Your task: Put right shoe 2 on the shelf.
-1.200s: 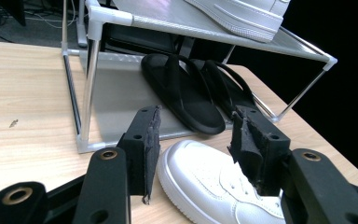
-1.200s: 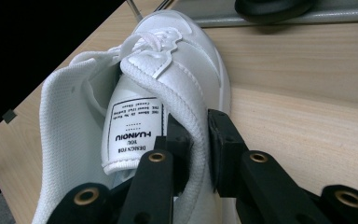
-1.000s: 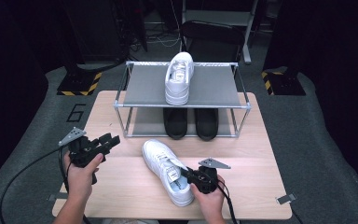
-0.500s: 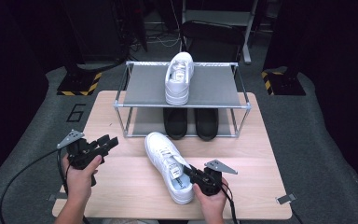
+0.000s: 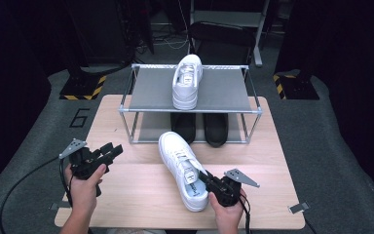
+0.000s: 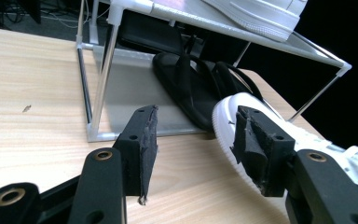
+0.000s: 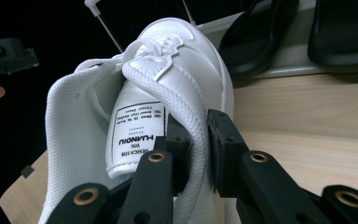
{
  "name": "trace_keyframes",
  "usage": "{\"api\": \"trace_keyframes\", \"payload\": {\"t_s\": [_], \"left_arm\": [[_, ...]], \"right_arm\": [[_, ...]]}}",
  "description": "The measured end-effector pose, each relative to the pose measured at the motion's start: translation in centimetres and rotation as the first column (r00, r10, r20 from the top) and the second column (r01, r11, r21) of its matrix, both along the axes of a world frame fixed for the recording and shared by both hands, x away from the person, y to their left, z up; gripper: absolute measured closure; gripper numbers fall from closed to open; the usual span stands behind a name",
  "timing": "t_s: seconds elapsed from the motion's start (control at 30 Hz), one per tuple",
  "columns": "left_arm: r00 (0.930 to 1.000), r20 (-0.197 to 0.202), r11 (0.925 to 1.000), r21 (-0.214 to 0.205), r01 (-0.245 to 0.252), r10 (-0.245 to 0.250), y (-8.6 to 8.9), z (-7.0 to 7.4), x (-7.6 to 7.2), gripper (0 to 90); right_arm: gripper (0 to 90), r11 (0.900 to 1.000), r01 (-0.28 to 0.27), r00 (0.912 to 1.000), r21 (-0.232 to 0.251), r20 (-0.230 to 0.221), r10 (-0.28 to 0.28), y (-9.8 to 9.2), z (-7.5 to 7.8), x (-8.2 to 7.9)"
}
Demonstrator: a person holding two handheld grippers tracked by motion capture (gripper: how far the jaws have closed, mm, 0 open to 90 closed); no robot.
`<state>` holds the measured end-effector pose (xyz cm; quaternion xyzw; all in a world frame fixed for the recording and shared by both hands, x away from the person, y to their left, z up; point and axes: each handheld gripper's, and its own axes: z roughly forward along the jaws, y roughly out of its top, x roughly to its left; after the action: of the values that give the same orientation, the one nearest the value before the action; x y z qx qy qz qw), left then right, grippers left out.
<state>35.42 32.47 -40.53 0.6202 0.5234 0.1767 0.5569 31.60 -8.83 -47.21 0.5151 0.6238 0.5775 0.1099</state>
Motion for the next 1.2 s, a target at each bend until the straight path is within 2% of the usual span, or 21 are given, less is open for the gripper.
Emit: {"api": "trace_keyframes", "payload": {"t_s": [0.2, 0.43, 0.9, 1.2], "left_arm": [[1.0, -0.009, 1.0, 0.0, -0.002, 0.002, 0.0, -0.2, -0.1, 48.9], [0.9999, -0.012, 1.0, -0.005, -0.004, 0.004, 0.0, -0.3, -0.2, 48.9], [0.9999, -0.007, 0.9999, 0.004, -0.014, 0.014, 0.2, -0.4, -0.2, 48.9], [0.9998, -0.015, 0.9999, 0.0, -0.013, 0.013, 0.0, -0.6, -0.3, 48.9]], "right_arm": [[79.2, 0.9993, 0.024, 0.9997, 0.03, 0.003, -0.024, -0.7, 0.4, -0.2], [79.3, 0.9975, 0.046, 0.9984, 0.054, 0.029, -0.048, -1.5, 1.2, -0.4], [79.3, 0.9955, 0.08, 0.9921, 0.052, 0.093, -0.084, -2.8, 2.9, -0.7], [79.3, 0.9935, 0.096, 0.9885, 0.061, 0.111, -0.103, -4.0, 3.8, -1.1]]}}
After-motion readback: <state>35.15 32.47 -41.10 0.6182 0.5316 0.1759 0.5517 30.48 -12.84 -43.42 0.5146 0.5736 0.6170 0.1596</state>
